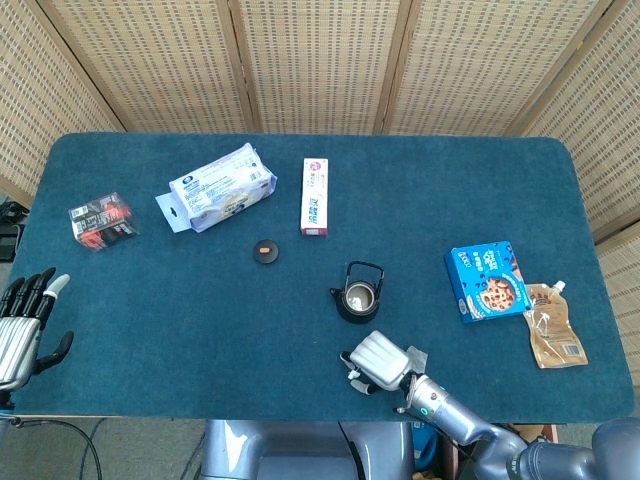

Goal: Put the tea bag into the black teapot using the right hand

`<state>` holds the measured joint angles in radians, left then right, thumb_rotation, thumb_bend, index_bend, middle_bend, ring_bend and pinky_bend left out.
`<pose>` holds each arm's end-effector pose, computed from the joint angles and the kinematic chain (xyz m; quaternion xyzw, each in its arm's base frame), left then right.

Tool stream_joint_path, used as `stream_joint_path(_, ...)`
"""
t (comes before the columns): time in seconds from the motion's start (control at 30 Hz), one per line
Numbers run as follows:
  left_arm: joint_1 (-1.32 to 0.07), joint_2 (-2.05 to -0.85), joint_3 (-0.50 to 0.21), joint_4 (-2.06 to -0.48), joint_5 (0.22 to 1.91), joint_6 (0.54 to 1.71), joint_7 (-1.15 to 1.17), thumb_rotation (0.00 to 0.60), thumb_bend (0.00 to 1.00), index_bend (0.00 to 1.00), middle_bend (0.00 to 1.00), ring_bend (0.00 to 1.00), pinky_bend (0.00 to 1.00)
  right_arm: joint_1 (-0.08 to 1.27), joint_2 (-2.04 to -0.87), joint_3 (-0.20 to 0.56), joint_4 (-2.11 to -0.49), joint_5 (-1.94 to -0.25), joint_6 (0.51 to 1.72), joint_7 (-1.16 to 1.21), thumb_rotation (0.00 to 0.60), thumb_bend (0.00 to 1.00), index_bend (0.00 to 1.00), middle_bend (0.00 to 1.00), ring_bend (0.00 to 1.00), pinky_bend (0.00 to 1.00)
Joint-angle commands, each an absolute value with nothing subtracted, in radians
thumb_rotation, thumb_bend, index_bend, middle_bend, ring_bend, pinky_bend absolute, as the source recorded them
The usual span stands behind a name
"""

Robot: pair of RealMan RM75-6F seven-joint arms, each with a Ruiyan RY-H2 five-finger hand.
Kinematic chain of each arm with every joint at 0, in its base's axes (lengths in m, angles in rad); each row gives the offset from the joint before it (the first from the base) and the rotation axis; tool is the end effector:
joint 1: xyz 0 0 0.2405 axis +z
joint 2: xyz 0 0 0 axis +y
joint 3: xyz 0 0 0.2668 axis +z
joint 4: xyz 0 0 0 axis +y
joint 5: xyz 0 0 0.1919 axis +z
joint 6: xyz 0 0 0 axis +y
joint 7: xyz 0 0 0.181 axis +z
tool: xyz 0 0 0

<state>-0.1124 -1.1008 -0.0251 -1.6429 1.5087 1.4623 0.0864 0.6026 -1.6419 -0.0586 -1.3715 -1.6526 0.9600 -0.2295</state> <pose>-0.3052 0.2205 0.1748 -0.6256 -0.3681 -0.3633 0.5841 -0.1661 -0.2726 -0.0814 0.8627 -0.2603 0.3372 0.2725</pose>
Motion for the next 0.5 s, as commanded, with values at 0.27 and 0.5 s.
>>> stream_joint_path(0.27,-0.111,-1.101,-0.024,-1.64,1.508,1.462,0.086,0.6,0.41,0.0,0.0,0.0,0.0,0.604,-1.65,-0.067,-1.357,-1.654,0.967,-0.216,0.431,0.5,0.56,0.87,0.88,0.97)
stream_joint_path(0.5,-0.109,-1.102,-0.024,-1.637,1.504,1.462,0.085,0.6,0.41,0.0,0.0,0.0,0.0,0.606,-1.655,-0.07,-1.35,-1.653,0.971,-0.209,0.469,0.51,0.59,0.87,0.89,0.97)
